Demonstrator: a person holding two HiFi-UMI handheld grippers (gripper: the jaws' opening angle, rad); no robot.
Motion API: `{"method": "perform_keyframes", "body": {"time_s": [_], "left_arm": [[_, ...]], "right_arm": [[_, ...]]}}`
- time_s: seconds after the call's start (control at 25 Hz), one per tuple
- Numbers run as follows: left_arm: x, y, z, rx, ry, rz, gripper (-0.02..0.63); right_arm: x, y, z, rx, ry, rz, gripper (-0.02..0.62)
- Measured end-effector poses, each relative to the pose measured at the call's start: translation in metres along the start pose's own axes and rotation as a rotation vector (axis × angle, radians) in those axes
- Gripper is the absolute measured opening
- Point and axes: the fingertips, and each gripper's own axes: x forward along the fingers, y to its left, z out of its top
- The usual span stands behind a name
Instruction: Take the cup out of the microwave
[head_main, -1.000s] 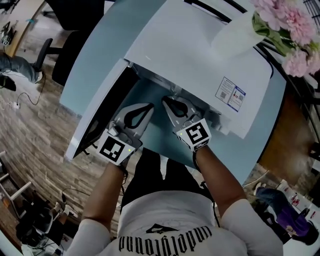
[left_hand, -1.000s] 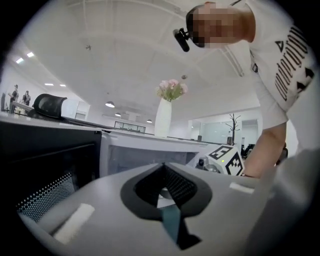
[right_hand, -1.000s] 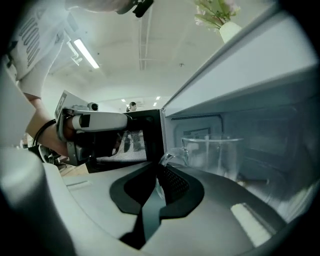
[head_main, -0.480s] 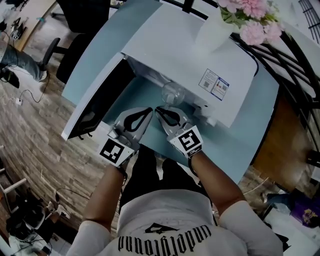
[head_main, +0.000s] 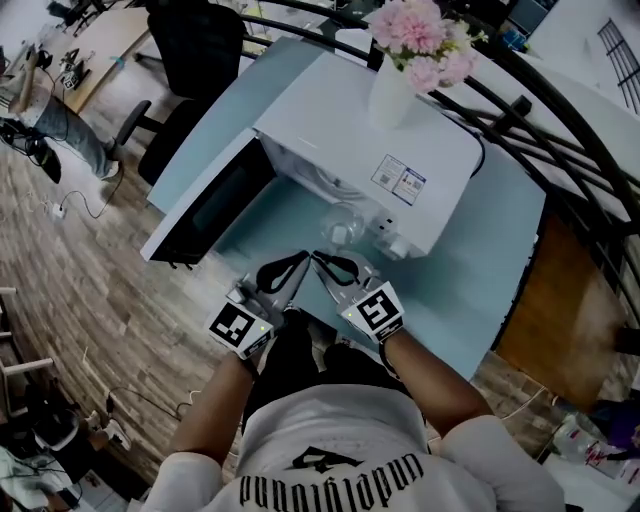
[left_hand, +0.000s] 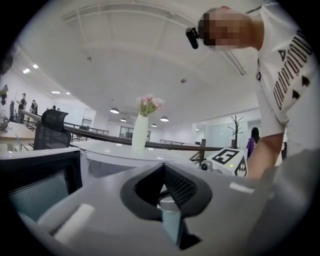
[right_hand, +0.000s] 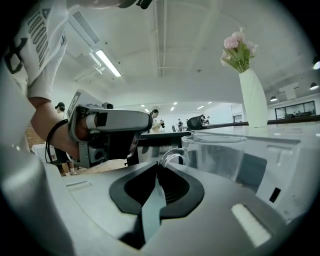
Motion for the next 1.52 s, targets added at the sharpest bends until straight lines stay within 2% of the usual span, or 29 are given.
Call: {"method": "perform_keyframes", "body": {"time_s": [0.24,0.4,0.48,0.72,1.04,1.52], "left_arm": [[-0.012,-0.035,0.021,0.025,-0.024,0.018,0.049],[-0.022,-0.054,0.036,-0.029,-0.036,0.048,0.049],[-0.027,-0.065,0.046,-0.022,-0.034,0.063,0.049],[-0.036,-0.069,0.063,-0.010,-0.007,0.093,0.049],[-0.069,-0.085,0.085,0.012,0.033,-0.023,0.049],[-0.159,-0.071,0.103,0.054,0.034,-0.223,0.049]], "right_arm": [[-0.037,0.012,0.033,-0.018,-0.016,0.009,0.018],[-0.057,0.022,0.055,-0.038,-0.031,0.002,0.018],[-0.067,0.030,0.063,-0.039,-0.033,0.007,0.018],[-0.083,0.037,0.085,-0.024,-0.057,0.016,0.018],[-0.099,0.063,0.125,-0.038,-0.099,-0.068,0.018],[-0.085,0.119,0.155,-0.067,-0.139,-0.254,0.020]]}}
